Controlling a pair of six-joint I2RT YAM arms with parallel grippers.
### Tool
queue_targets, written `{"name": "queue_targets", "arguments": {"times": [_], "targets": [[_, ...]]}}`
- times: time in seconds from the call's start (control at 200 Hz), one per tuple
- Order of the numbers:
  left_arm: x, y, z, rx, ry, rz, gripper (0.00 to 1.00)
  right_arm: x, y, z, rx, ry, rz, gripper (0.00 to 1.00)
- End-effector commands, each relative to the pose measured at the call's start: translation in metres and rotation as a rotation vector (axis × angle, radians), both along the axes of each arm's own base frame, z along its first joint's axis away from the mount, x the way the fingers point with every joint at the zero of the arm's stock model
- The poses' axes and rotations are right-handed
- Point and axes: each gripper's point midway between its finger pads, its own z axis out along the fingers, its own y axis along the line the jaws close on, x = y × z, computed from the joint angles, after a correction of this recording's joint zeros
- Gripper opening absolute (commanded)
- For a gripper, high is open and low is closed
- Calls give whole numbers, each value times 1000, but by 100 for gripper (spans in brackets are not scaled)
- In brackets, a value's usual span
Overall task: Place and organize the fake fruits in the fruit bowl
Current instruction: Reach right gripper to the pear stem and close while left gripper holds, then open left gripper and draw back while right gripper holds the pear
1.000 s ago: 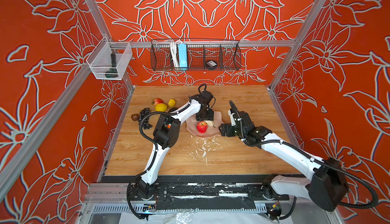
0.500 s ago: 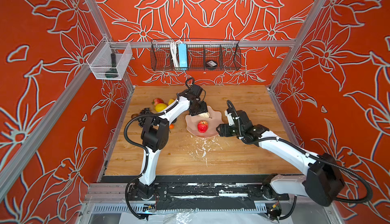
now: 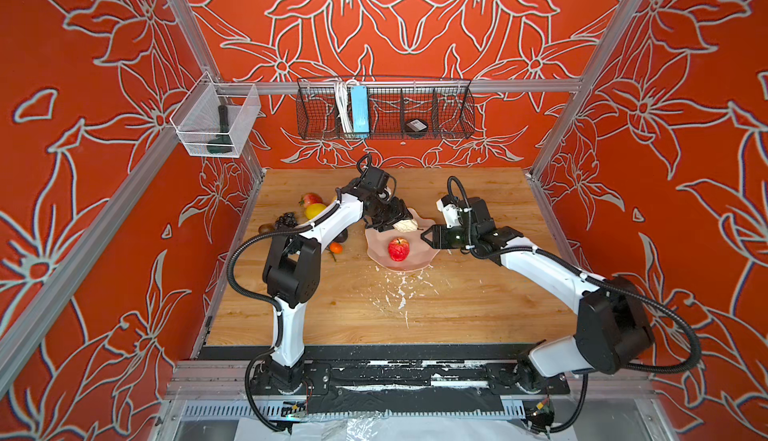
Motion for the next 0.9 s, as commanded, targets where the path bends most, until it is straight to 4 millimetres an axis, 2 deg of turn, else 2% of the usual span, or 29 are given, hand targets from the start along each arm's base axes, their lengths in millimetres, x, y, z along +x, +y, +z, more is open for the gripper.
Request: {"name": "queue_targets", "arguments": {"times": [0.0, 0.215, 0.39, 0.581, 0.896], "targets": [[-7, -5, 21, -84, -7, 0, 66, 11, 7, 11, 36, -26, 23, 42], [-15, -5, 22, -105, 2, -2, 66, 15, 9, 3, 33, -15, 22, 31], [-19, -5, 18, -112, 13, -6, 66, 12, 16, 9, 70, -21, 58, 22], [-20, -5, 16, -117, 18, -7, 66, 12, 15, 7, 64, -11, 61, 12], [-21, -6, 18, -125, 16, -6, 66, 13, 14, 3, 50, -1, 50, 10]]}}
